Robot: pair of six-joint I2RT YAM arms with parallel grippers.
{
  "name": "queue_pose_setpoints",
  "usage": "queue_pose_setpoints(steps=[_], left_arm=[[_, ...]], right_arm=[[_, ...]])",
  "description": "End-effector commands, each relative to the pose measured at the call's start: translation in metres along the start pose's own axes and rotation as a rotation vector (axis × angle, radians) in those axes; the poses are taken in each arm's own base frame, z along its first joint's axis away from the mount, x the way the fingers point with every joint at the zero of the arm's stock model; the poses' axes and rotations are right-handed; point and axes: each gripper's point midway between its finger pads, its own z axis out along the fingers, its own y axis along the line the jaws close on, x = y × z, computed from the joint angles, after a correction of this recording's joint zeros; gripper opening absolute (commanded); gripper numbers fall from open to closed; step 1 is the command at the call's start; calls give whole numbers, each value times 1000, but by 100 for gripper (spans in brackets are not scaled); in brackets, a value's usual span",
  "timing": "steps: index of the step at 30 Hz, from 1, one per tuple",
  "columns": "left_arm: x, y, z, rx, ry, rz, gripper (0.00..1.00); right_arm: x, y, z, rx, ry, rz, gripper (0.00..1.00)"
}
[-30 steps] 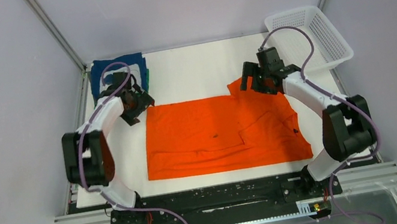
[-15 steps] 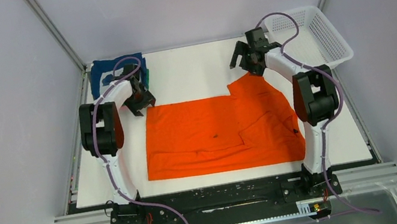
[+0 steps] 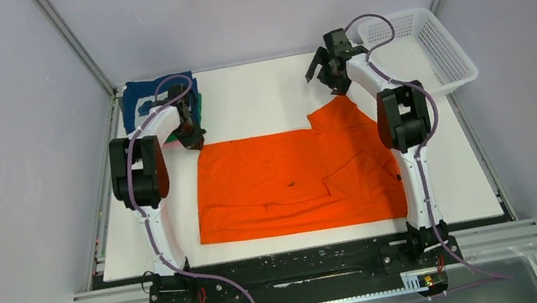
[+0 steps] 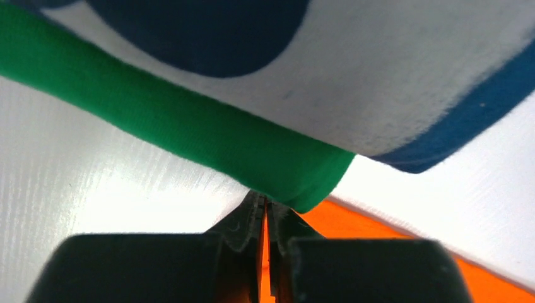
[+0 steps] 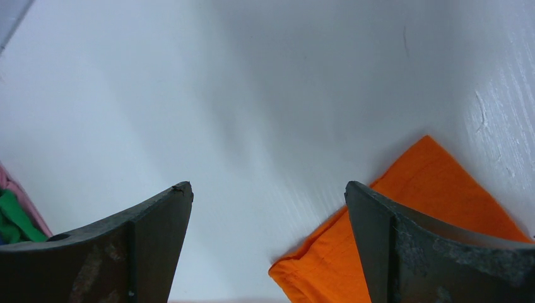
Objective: Fold and stack the t-shirts
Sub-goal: Grab the side of the flattened tshirt furthest away from the robot with both arms
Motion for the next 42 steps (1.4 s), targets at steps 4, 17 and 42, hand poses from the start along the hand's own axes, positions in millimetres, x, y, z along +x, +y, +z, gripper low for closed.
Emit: queue_pose_setpoints(steps=[4,17,42], left_arm=[[0,-4,-5,27,-2,52,0],[7,0,-16,54,-2,74,0],[1,-12,-22,101,-4,67,0]], right_arm=[[-15,1,-19,27,36,-203,100],[19,-70,-49,-2,427,-977,100],[-21,-69,1,142,199,-764,98]])
